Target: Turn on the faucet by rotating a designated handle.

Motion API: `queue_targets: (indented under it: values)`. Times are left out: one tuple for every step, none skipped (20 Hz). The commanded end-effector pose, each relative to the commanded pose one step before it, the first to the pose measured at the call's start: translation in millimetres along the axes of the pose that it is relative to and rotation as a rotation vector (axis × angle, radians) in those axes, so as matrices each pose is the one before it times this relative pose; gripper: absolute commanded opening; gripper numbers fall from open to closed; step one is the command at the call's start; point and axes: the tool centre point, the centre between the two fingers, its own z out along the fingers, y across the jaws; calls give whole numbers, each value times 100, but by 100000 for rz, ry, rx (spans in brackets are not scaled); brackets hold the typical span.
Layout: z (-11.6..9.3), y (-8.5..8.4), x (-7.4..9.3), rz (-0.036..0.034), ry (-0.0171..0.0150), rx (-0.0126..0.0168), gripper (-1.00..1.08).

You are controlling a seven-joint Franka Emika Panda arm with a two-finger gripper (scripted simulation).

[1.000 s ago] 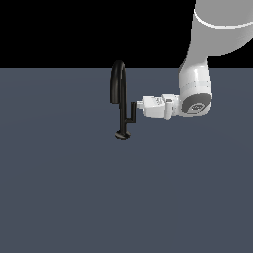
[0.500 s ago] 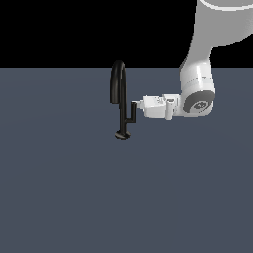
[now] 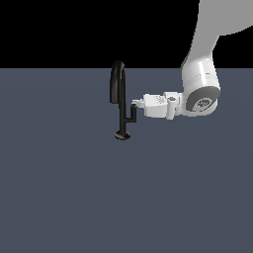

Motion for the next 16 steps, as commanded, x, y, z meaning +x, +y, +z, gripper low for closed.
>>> queue_targets:
  values:
    - [-12, 13, -9, -8, -15, 3, -100]
    - [-10, 293, 107, 0, 0, 0, -100]
    - [-11, 296, 108, 0, 0, 0, -100]
    - [26, 291, 144, 56, -41, -69, -100]
    - [-11, 303, 111, 0, 0, 0, -100]
    - [-11, 306, 112, 0, 0, 0, -100]
    - [34, 300, 155, 69, -49, -84, -100]
    - [-11, 313, 115, 0, 0, 0, -100]
    - [-11, 316, 116, 0, 0, 0, -100]
    - [14, 314, 142, 40, -28, -49, -100]
    - [-12, 323, 119, 0, 0, 0, -100]
    - [24, 319, 154, 57, -39, -69, -100]
    - [-12, 329, 122, 0, 0, 0, -100]
    - [-12, 333, 124, 0, 0, 0, -100]
    - [24, 329, 158, 57, -37, -70, -100]
    - [-13, 340, 127, 0, 0, 0, -100]
